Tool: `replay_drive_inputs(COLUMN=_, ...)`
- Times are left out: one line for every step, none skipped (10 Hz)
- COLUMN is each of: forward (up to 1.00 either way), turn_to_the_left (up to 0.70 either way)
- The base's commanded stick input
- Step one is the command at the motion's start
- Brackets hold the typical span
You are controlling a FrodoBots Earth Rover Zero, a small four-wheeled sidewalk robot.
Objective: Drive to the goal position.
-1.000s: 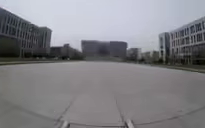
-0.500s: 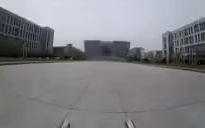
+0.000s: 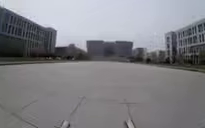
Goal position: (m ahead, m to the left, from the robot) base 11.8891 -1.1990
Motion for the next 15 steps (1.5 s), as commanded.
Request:
replay_drive_inputs(forward=1.0, turn_to_the_left=-0.4)
replay_drive_inputs(forward=1.0, turn_to_the_left=-0.4)
replay_drive_inputs(forward=1.0, turn_to_the_left=-0.32)
replay_drive_inputs(forward=1.0, turn_to_the_left=-0.13)
replay_drive_inputs(forward=1.0, turn_to_the_left=-0.03)
replay_drive_inputs(forward=1.0, turn_to_the_left=0.0)
replay_drive_inputs(forward=1.0, turn_to_the_left=0.0)
replay_drive_inputs(forward=1.0, turn_to_the_left=0.0)
replay_drive_inputs(forward=1.0, turn_to_the_left=0.0)
replay_drive_inputs(forward=1.0, turn_to_the_left=0.0)
replay_drive_inputs(forward=1.0, turn_to_the_left=0.0)
replay_drive_inputs(forward=1.0, turn_to_the_left=0.0)
replay_drive_inputs(forward=1.0, turn_to_the_left=0.0)
replay_drive_inputs(forward=1.0, turn_to_the_left=0.0)
replay_drive_inputs(forward=1.0, turn_to_the_left=0.0)
